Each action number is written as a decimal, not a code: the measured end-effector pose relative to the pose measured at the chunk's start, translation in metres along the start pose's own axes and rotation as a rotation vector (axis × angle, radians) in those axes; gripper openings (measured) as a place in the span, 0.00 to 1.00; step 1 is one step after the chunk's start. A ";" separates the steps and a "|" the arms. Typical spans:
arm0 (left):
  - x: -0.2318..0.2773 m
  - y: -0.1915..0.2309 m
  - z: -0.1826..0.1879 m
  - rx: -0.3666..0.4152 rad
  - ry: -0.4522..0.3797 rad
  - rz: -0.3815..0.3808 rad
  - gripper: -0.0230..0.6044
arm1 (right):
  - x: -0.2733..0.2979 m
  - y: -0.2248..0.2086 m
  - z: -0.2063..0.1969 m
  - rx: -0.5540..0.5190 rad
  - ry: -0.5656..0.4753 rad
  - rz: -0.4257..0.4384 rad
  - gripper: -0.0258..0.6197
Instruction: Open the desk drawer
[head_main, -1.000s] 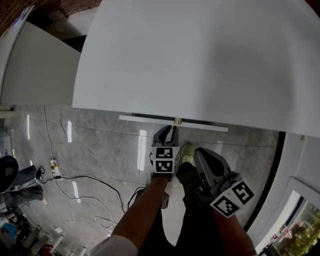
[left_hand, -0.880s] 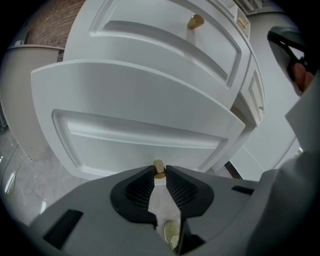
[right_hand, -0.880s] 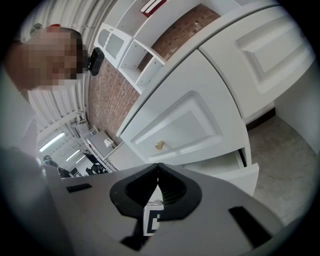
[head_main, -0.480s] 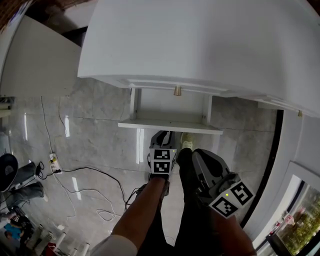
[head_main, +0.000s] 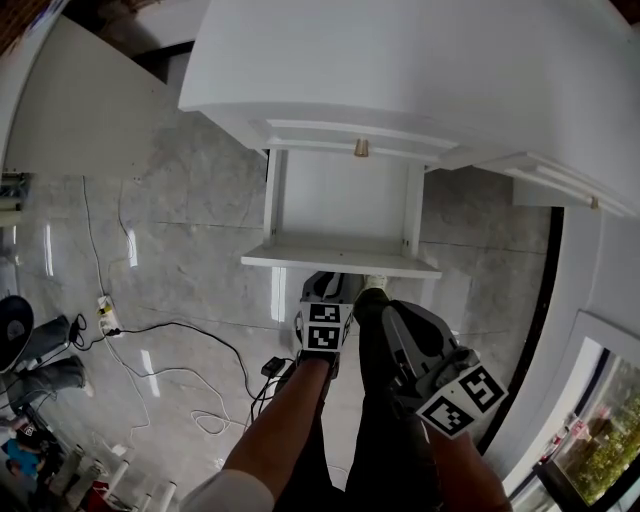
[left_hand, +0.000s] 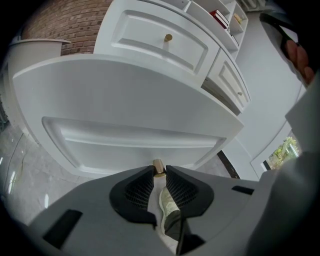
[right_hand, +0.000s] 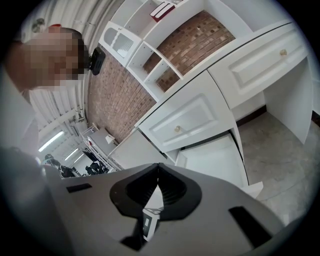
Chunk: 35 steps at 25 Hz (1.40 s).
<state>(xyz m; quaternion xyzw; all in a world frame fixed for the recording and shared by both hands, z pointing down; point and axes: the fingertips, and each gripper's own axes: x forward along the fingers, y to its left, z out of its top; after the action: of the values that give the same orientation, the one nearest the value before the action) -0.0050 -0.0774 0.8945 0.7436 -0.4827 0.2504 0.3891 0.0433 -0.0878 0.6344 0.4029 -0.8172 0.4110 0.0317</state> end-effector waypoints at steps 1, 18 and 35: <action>-0.002 -0.001 -0.003 0.001 0.004 -0.001 0.16 | -0.002 0.002 -0.001 -0.001 0.000 0.000 0.07; -0.043 -0.002 -0.027 0.041 0.014 0.030 0.06 | -0.020 0.024 -0.007 -0.005 -0.004 0.018 0.07; -0.215 -0.061 0.106 0.107 -0.174 -0.116 0.06 | -0.053 0.094 0.066 -0.102 -0.029 0.037 0.07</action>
<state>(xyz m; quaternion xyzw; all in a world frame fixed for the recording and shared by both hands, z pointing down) -0.0381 -0.0374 0.6525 0.8089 -0.4569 0.1873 0.3193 0.0336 -0.0687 0.5097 0.3914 -0.8448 0.3634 0.0326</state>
